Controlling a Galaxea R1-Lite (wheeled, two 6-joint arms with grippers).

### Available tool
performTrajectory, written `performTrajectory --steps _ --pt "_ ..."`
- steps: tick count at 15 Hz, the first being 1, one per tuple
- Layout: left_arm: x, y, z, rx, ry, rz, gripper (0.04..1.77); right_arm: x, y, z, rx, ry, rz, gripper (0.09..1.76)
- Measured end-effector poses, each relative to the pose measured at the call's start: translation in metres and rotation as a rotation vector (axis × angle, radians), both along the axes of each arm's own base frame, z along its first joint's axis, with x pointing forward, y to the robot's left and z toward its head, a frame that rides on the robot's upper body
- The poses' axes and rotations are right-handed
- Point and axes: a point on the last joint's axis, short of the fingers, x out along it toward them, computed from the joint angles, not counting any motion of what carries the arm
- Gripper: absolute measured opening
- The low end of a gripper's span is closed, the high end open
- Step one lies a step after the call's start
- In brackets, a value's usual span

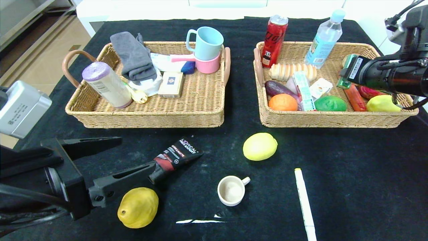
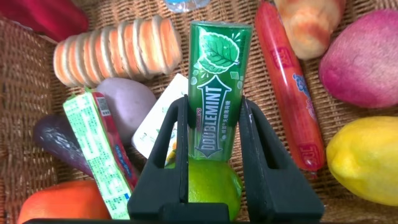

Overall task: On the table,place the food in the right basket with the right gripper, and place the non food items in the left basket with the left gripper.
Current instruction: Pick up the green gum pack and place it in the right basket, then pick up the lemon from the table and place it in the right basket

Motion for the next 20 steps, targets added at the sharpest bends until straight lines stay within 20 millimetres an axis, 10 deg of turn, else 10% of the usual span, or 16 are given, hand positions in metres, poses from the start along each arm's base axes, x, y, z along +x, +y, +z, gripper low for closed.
performTrajectory --steps 5,13,20 --pt "0.0 0.0 0.0 0.0 -0.002 0.0 1.72 0.002 0.001 -0.003 -0.001 0.01 0.001 0.57" --pt "-0.001 0.0 -0.001 0.007 -0.003 -0.002 1.72 -0.003 0.006 -0.002 -0.005 0.013 0.002 1.28" --pt "-0.001 0.0 -0.001 0.017 -0.011 -0.004 1.72 -0.064 0.055 0.0 -0.069 0.16 0.13 1.53"
